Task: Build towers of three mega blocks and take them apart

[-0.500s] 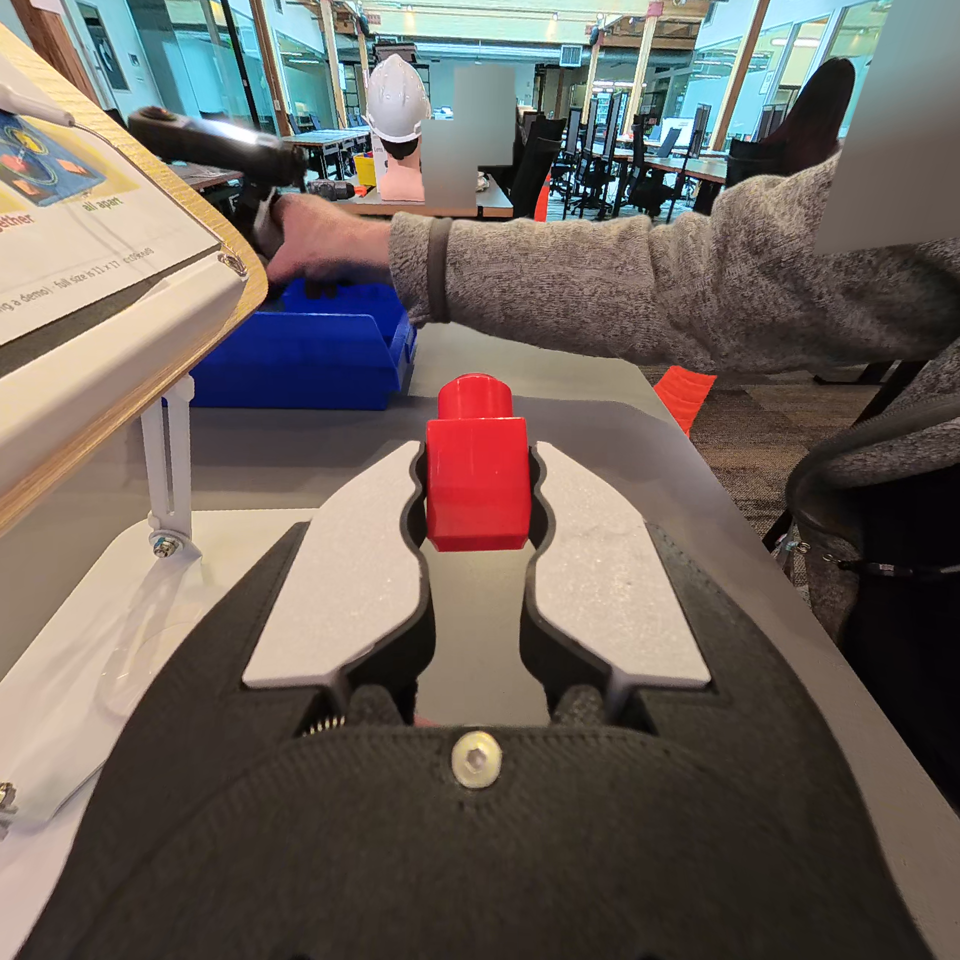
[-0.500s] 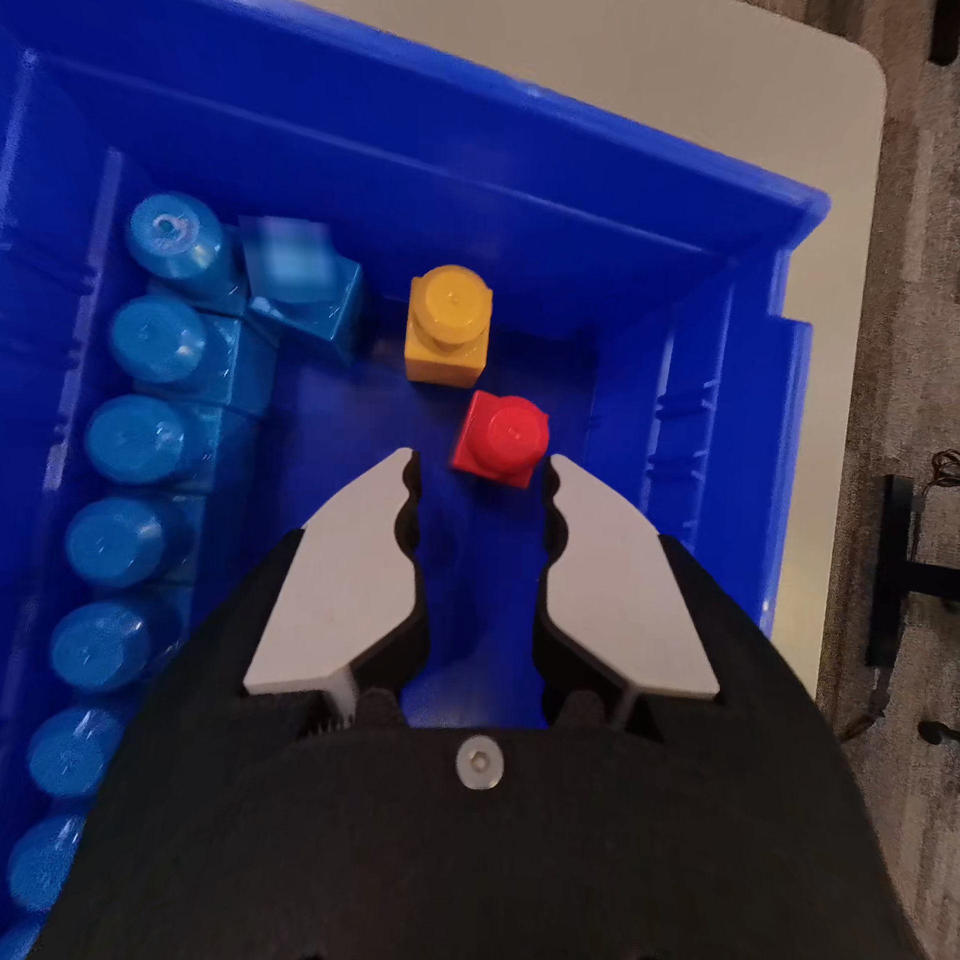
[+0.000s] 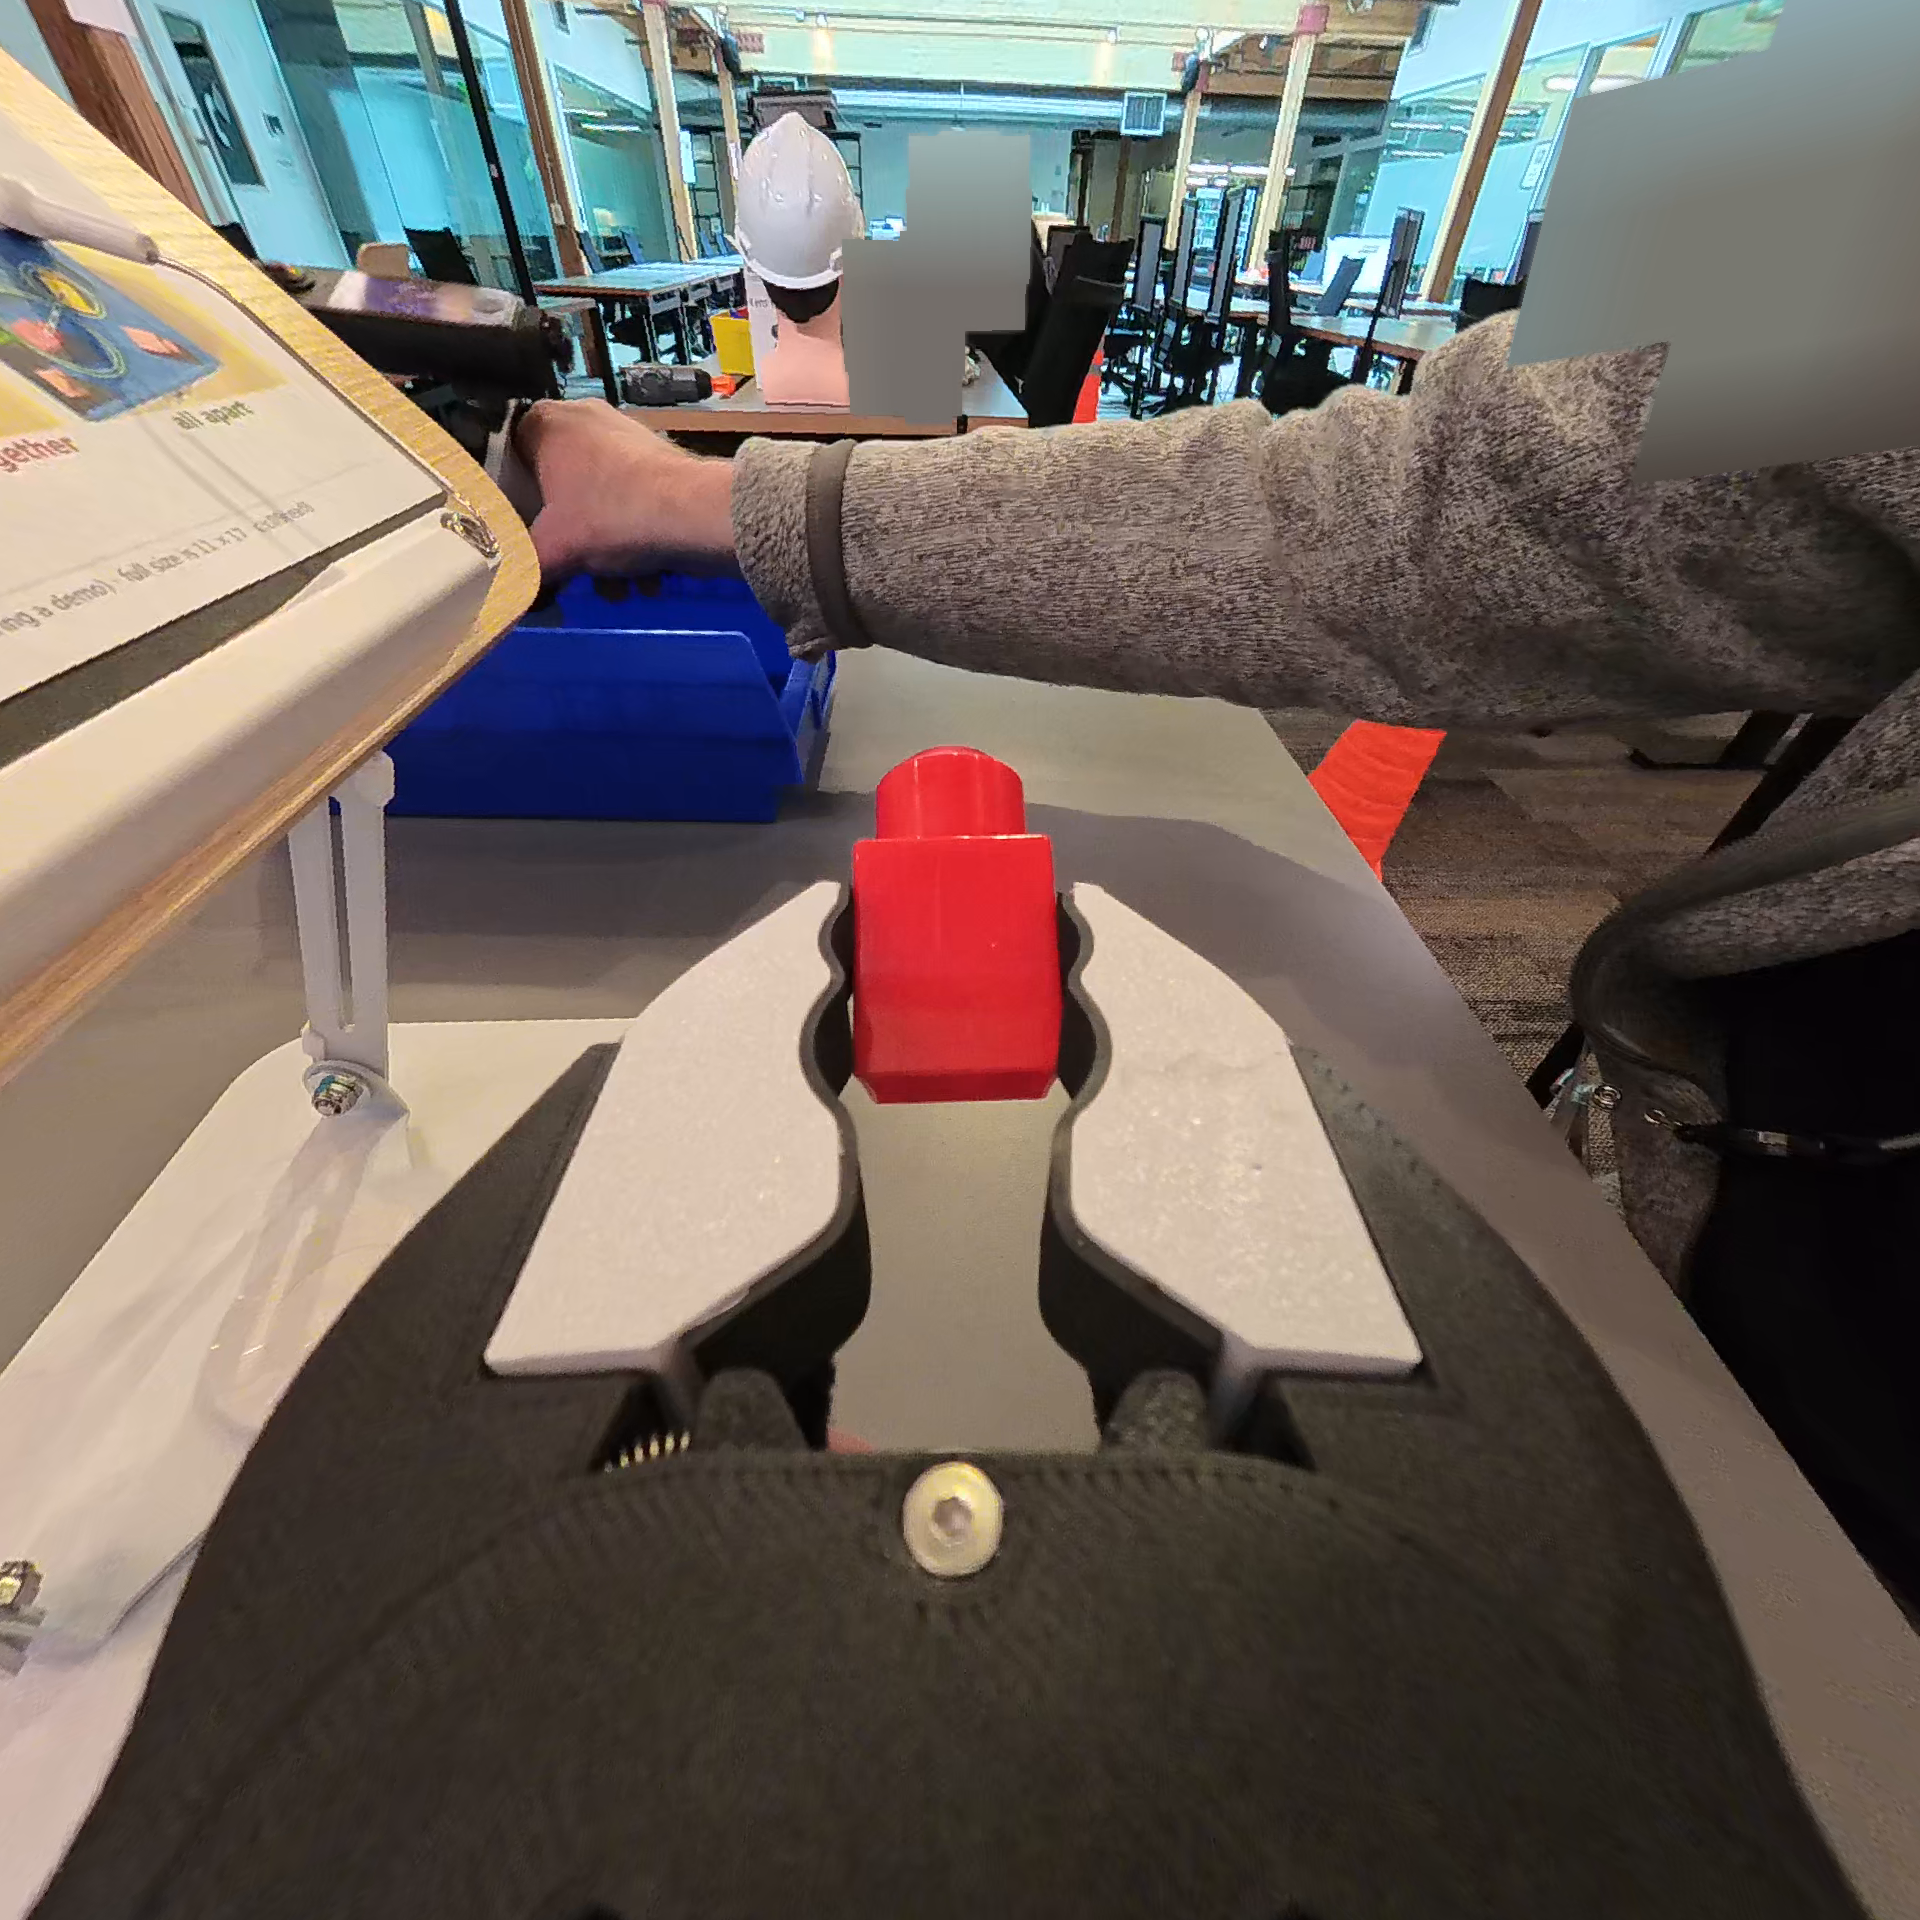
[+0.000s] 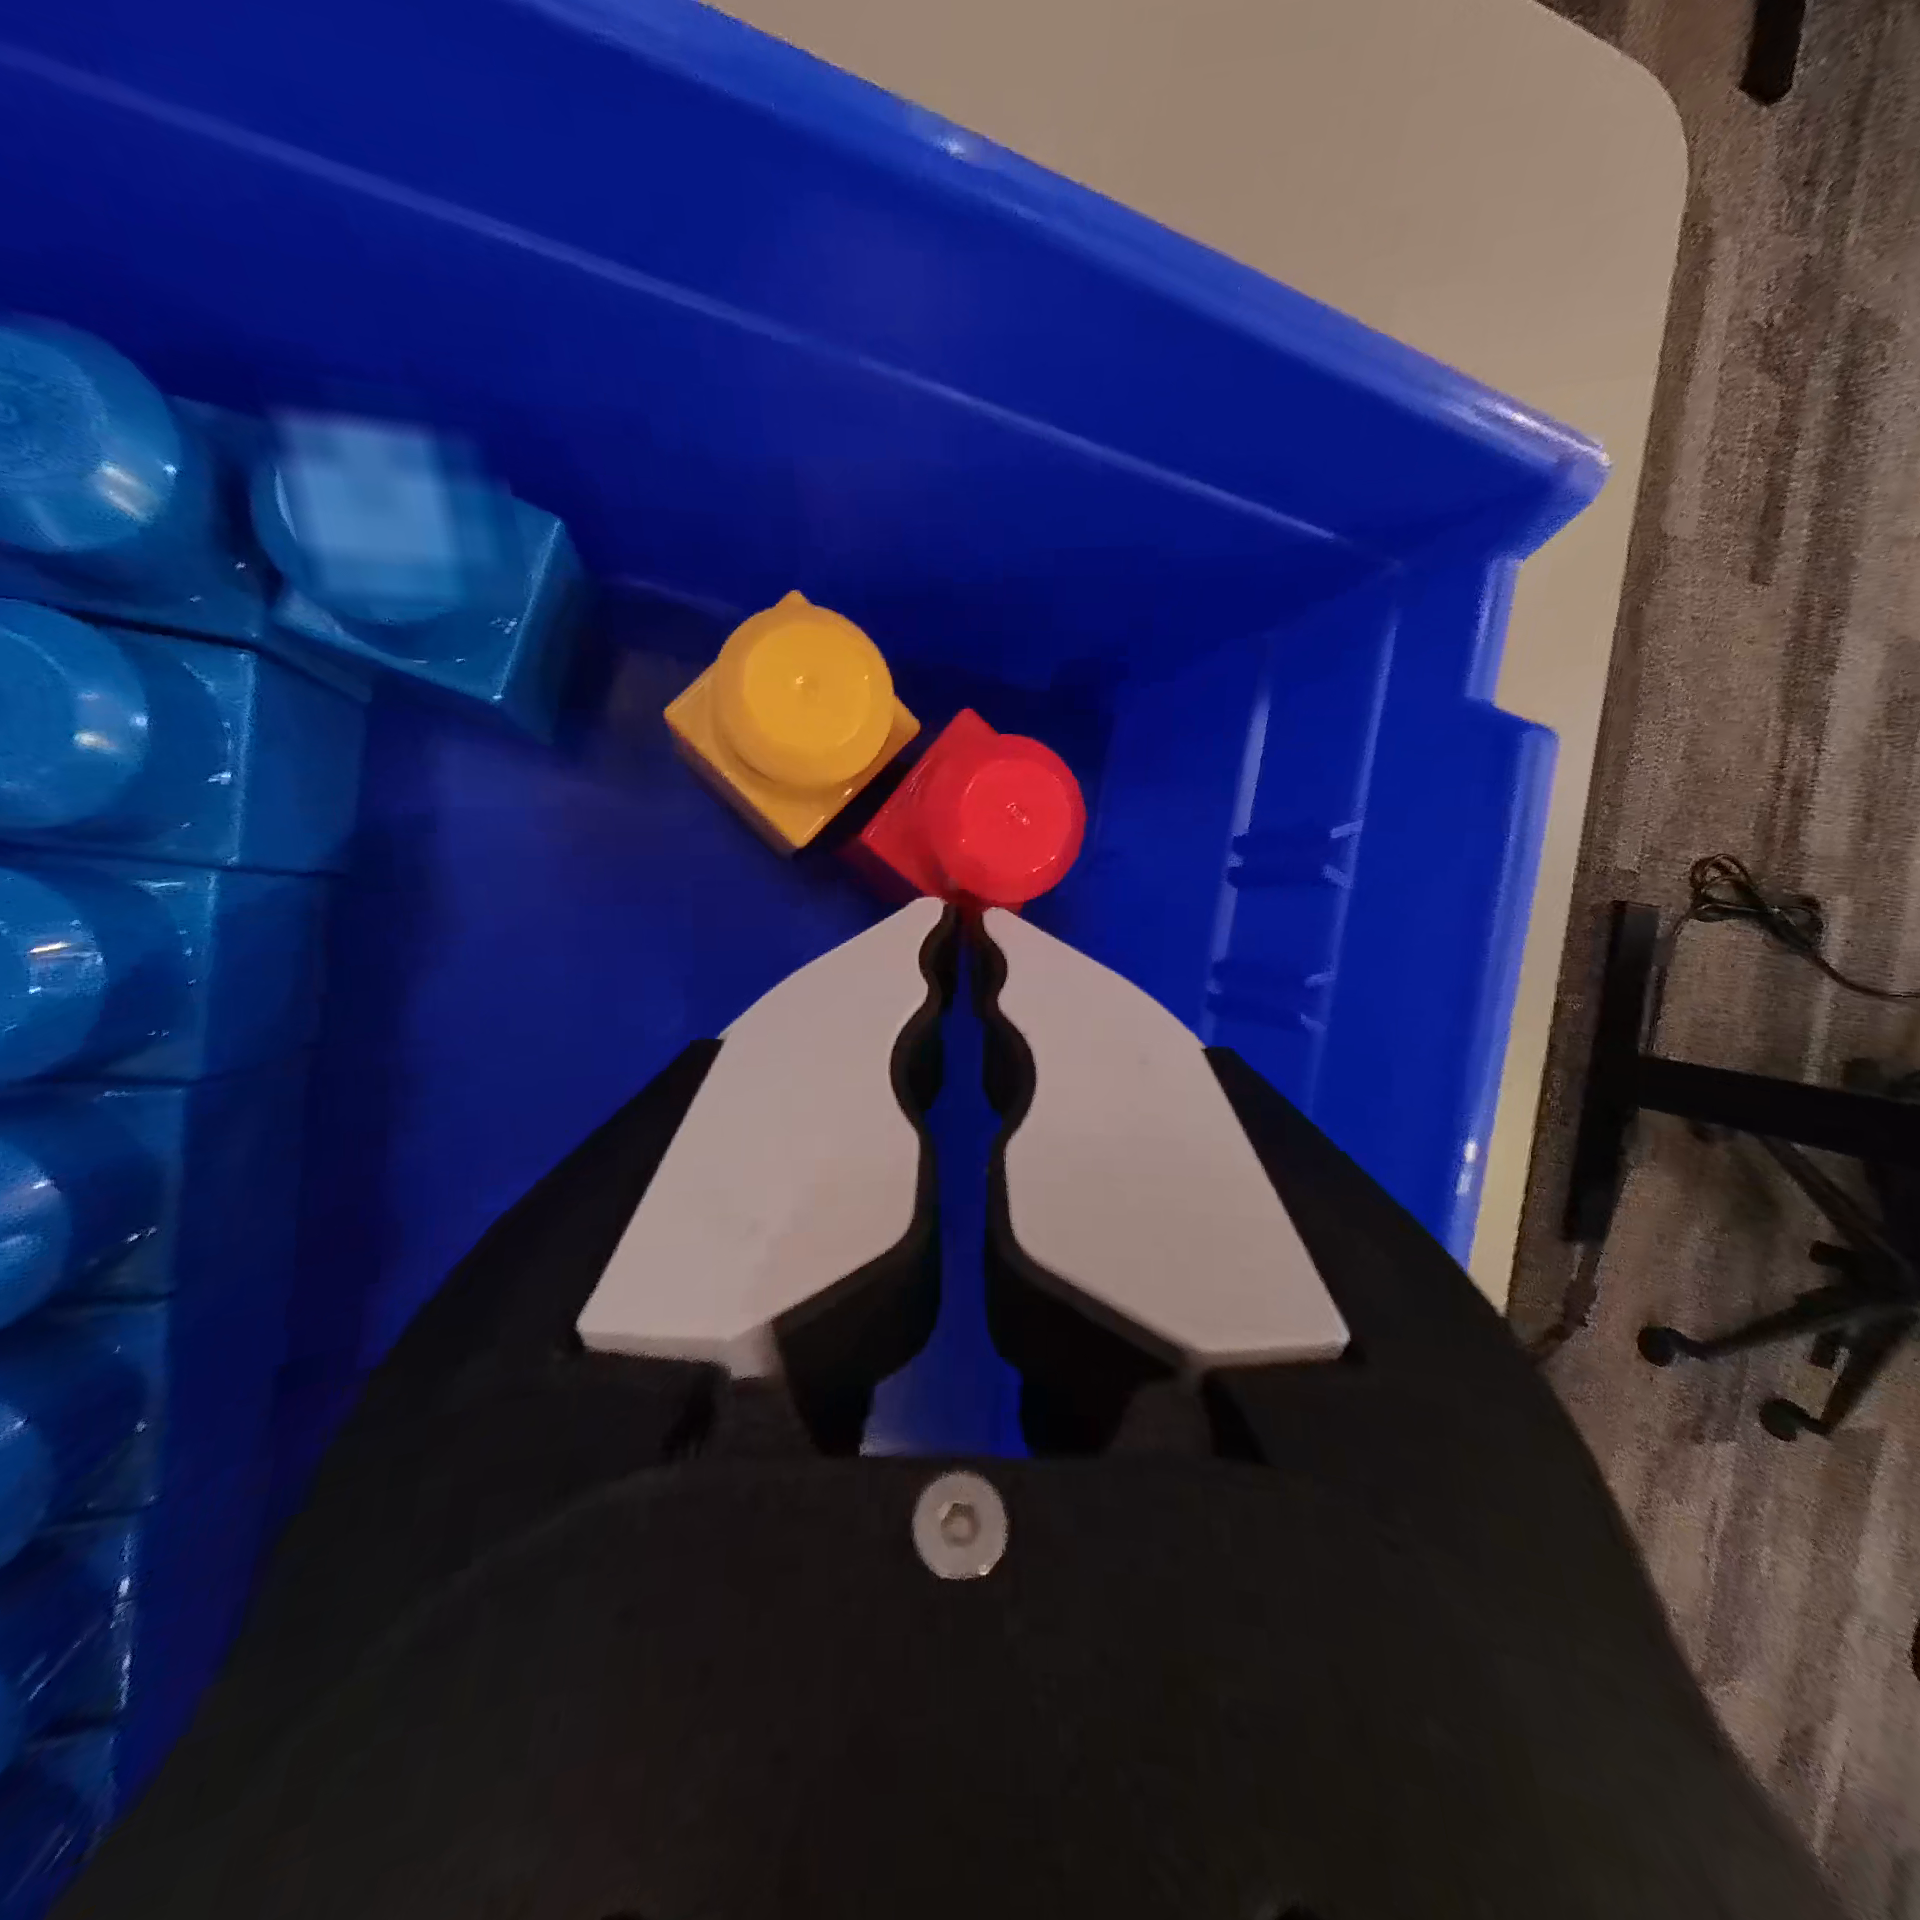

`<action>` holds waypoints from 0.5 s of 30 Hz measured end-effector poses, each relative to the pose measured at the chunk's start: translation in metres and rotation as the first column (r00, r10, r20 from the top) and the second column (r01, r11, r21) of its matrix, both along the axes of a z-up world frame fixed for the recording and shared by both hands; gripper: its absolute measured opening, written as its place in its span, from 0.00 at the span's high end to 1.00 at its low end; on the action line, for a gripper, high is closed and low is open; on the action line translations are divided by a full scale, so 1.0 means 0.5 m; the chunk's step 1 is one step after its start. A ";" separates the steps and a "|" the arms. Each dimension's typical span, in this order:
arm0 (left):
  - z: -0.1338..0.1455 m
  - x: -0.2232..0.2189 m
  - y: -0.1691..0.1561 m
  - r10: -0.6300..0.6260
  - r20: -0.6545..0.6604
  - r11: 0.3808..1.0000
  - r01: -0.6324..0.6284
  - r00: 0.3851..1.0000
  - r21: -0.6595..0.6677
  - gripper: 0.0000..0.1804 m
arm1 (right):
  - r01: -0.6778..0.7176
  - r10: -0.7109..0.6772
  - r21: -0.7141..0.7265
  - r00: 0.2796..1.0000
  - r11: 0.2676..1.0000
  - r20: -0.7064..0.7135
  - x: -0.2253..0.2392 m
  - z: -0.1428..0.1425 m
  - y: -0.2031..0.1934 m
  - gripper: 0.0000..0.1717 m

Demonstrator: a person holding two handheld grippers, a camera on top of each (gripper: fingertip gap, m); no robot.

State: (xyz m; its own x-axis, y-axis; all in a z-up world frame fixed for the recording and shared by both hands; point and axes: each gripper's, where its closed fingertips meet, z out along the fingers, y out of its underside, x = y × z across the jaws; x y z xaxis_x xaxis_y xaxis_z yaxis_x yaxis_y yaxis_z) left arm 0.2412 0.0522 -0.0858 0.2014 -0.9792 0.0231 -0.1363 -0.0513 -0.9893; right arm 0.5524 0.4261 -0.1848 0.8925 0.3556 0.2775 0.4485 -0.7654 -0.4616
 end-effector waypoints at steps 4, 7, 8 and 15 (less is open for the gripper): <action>-0.001 0.000 0.000 0.000 0.000 1.000 0.000 1.000 0.000 0.80 | -0.007 0.006 0.017 1.000 1.000 0.027 -0.001 0.000 0.010 0.99; -0.002 0.001 0.001 0.000 -0.002 1.000 0.000 1.000 -0.002 0.80 | -0.004 0.002 0.031 0.997 1.000 0.079 0.009 0.001 0.017 1.00; -0.003 0.001 0.001 0.000 -0.003 1.000 0.000 1.000 -0.002 0.80 | -0.007 0.003 0.042 0.996 0.999 0.094 0.011 0.006 0.017 1.00; -0.007 0.003 0.002 -0.003 -0.007 1.000 0.003 1.000 -0.007 0.80 | -0.064 0.064 0.001 0.998 0.998 -0.028 -0.036 0.005 -0.015 1.00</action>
State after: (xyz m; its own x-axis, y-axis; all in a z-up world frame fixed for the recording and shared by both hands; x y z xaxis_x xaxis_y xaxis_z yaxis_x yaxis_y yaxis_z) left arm 0.2428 0.0530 -0.0892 0.1990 -0.9796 0.0282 -0.1436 -0.0576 -0.9880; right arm 0.5344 0.4186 -0.1821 0.8755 0.4118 0.2527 0.4831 -0.7357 -0.4748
